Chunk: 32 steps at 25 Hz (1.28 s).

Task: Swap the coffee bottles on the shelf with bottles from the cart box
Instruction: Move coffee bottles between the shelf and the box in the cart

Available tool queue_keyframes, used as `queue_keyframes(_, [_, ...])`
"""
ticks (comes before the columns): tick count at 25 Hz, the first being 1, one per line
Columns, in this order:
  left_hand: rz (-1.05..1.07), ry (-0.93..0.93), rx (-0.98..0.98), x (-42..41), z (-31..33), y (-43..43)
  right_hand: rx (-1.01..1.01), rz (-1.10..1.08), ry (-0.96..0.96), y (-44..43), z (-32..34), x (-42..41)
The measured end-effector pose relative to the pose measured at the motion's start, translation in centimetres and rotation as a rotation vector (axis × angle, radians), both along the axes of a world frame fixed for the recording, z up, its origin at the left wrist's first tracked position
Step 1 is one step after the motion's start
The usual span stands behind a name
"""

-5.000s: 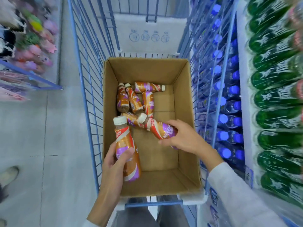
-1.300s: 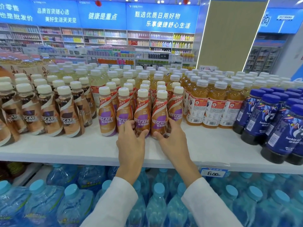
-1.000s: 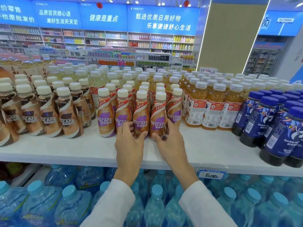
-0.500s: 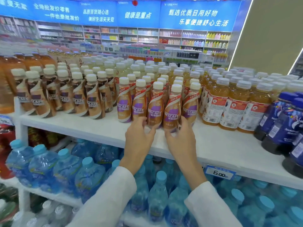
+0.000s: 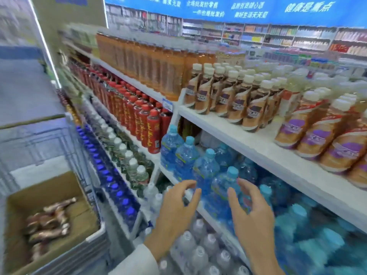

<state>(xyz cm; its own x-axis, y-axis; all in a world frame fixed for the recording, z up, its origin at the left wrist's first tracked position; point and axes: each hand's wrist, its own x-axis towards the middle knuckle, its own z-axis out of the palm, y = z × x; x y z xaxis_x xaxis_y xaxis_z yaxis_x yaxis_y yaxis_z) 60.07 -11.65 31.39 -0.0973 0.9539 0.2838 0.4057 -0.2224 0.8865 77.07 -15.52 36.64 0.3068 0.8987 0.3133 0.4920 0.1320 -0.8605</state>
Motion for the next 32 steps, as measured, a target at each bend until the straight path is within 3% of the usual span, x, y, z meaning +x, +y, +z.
queue_keyframes(4, [0.202, 0.067, -0.168, -13.9, -5.1, -3.4, -0.183, 0.250, -0.031, 2.9, -5.7, -12.2])
queue_keyframes(12, [0.655, -0.054, -0.414, -33.9, -12.6, -11.1, -0.538, 0.565, -0.099, 5.0, -14.9, -31.9])
queue_keyframes(21, [0.887, -0.199, -0.557, -42.2, -16.6, -13.8, -0.735, 0.787, -0.271, 7.0, -19.2, -42.6])
queue_keyframes(32, [0.976, -0.417, -0.774, -49.5, -22.5, -3.6, -0.976, 0.928, -0.279, 17.1, -25.1, -53.6])
